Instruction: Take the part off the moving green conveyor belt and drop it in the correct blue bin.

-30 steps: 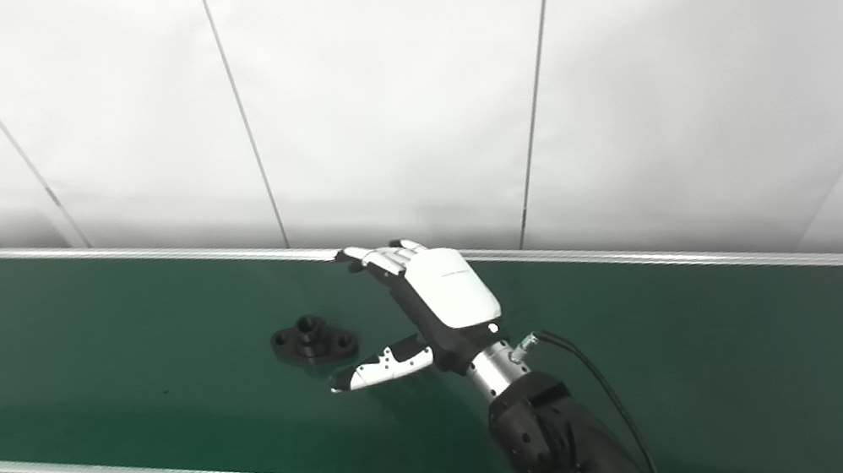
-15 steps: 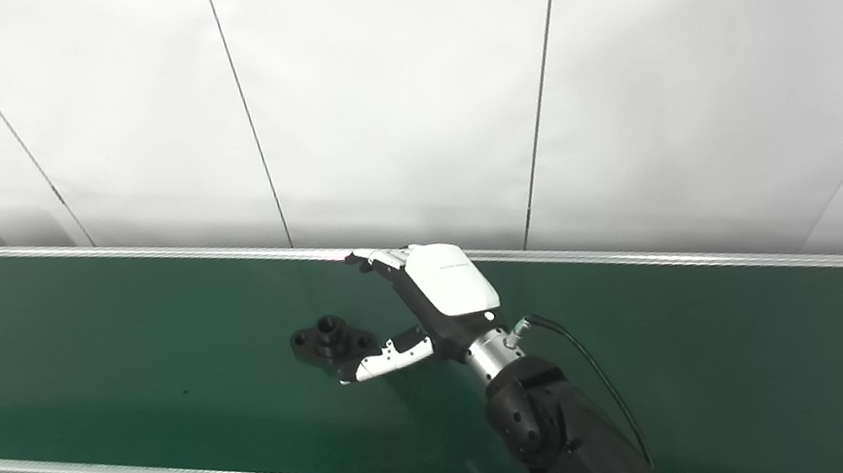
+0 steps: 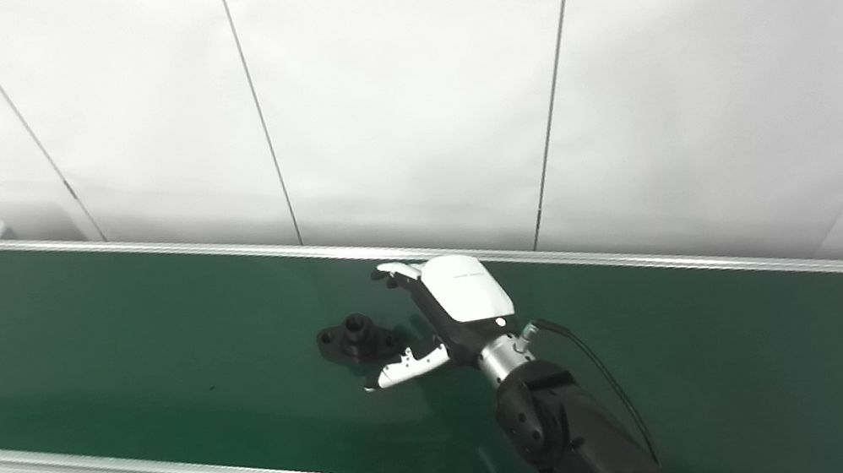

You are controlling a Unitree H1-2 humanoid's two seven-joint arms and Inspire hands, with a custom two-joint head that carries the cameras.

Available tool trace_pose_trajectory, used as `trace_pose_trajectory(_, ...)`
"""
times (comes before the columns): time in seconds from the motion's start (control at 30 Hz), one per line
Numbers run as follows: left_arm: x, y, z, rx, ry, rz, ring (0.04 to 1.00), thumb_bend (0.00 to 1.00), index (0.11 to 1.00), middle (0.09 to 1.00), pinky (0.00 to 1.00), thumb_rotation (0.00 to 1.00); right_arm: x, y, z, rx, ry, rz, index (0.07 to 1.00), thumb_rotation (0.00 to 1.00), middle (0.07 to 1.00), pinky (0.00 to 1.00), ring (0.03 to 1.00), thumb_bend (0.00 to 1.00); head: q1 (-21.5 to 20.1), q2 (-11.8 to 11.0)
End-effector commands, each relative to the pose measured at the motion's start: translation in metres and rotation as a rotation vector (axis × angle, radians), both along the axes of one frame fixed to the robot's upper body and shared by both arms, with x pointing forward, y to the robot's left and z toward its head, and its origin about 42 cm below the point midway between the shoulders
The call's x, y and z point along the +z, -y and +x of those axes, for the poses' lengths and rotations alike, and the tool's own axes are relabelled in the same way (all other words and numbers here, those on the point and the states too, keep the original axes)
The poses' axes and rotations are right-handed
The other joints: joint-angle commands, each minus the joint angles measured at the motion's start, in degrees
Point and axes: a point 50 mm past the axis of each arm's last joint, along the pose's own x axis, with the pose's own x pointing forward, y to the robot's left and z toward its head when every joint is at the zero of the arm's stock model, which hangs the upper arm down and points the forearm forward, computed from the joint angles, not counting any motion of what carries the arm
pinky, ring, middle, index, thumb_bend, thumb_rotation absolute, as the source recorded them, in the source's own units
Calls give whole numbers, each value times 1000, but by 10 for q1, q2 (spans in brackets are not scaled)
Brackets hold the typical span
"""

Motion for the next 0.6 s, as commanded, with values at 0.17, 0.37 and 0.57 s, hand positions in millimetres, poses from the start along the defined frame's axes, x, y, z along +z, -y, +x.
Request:
trace_pose_trajectory(0.17,8,10,-3,-9,34,-22,712,802,729,737,618,886,20,-16,10,-10,72,10,809,504,754,855,780,898,1,3)
trace_pose_trajectory(0.37,8,11,-5,-5,33,-23,707,812,728,737,612,884,14,-17,6,-19,57,1,803,486,748,855,773,890,1,6)
trace_pose_trajectory(0.57,9,13,-7,1,27,-36,708,824,725,736,615,873,6,-16,6,-29,56,-26,796,478,741,853,767,884,2,9)
